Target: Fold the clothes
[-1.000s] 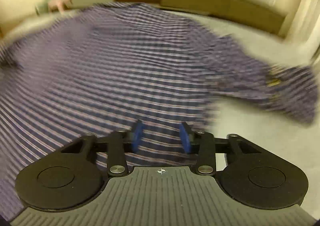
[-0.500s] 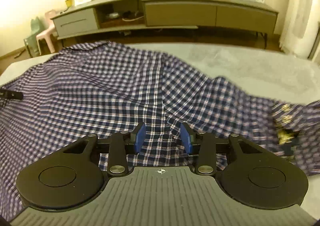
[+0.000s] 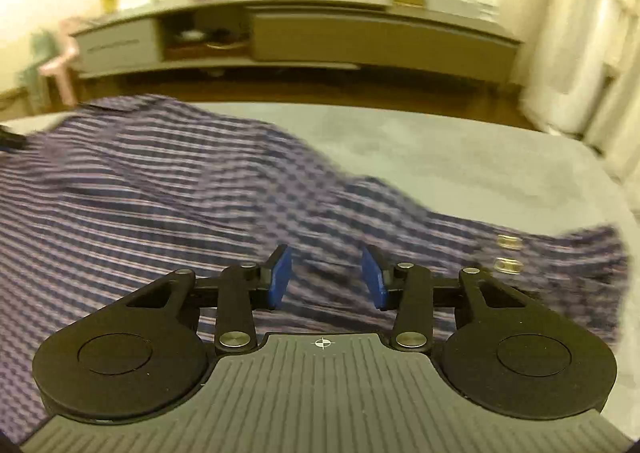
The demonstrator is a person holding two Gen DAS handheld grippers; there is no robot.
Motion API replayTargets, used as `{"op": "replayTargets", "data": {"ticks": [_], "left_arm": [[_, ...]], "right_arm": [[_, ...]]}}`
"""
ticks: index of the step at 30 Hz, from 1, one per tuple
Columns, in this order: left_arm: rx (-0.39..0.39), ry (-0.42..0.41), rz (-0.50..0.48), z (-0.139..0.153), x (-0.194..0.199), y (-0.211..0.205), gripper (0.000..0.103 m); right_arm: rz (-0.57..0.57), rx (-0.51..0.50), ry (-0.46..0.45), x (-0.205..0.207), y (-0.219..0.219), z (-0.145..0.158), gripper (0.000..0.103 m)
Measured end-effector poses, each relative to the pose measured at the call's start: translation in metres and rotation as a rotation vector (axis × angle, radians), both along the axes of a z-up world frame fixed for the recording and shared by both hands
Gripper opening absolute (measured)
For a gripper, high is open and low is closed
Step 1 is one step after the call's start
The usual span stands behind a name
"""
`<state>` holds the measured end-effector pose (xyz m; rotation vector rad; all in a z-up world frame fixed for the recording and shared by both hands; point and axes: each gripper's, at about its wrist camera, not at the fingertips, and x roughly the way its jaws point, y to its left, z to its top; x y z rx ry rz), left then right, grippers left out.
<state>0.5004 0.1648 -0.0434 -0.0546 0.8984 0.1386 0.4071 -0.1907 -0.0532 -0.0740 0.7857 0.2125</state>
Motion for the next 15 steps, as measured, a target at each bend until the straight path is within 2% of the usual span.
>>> {"op": "replayTargets", "data": {"ticks": [2, 4, 6, 7, 8, 9, 10, 12, 13, 15], "left_arm": [[0.019, 0.016, 0.031, -0.011, 0.019, 0.000, 0.067], [0.032, 0.014, 0.065, -0.012, 0.033, 0.007, 0.075], [0.049, 0.033, 0.095, -0.009, 0.044, 0.012, 0.080], [0.058, 0.042, 0.111, -0.008, 0.050, 0.015, 0.075], [0.068, 0.051, 0.127, -0.006, 0.055, 0.018, 0.057], [0.096, 0.049, 0.147, 0.004, 0.050, 0.018, 0.051], [0.092, 0.028, 0.160, 0.014, 0.040, 0.019, 0.052], [0.011, -0.044, 0.154, 0.034, 0.005, 0.025, 0.055], [-0.036, -0.069, 0.130, 0.042, -0.019, 0.026, 0.059], [-0.082, -0.059, 0.069, 0.044, -0.063, 0.024, 0.064]], "right_arm": [[0.037, 0.024, 0.031, 0.002, 0.008, -0.007, 0.041], [0.053, -0.014, 0.048, 0.004, 0.012, -0.018, 0.040], [0.037, -0.049, 0.045, 0.007, 0.010, -0.022, 0.053], [0.027, -0.051, 0.045, 0.008, 0.008, -0.023, 0.052], [0.018, -0.043, 0.050, 0.008, 0.004, -0.022, 0.053], [0.016, -0.039, 0.050, 0.008, 0.002, -0.023, 0.054], [0.015, -0.040, 0.053, 0.008, 0.002, -0.023, 0.054], [0.010, -0.045, 0.067, 0.007, 0.002, -0.022, 0.053], [0.013, -0.045, 0.068, 0.002, 0.002, -0.018, 0.053], [0.026, -0.040, 0.062, -0.013, 0.001, -0.004, 0.050]]}}
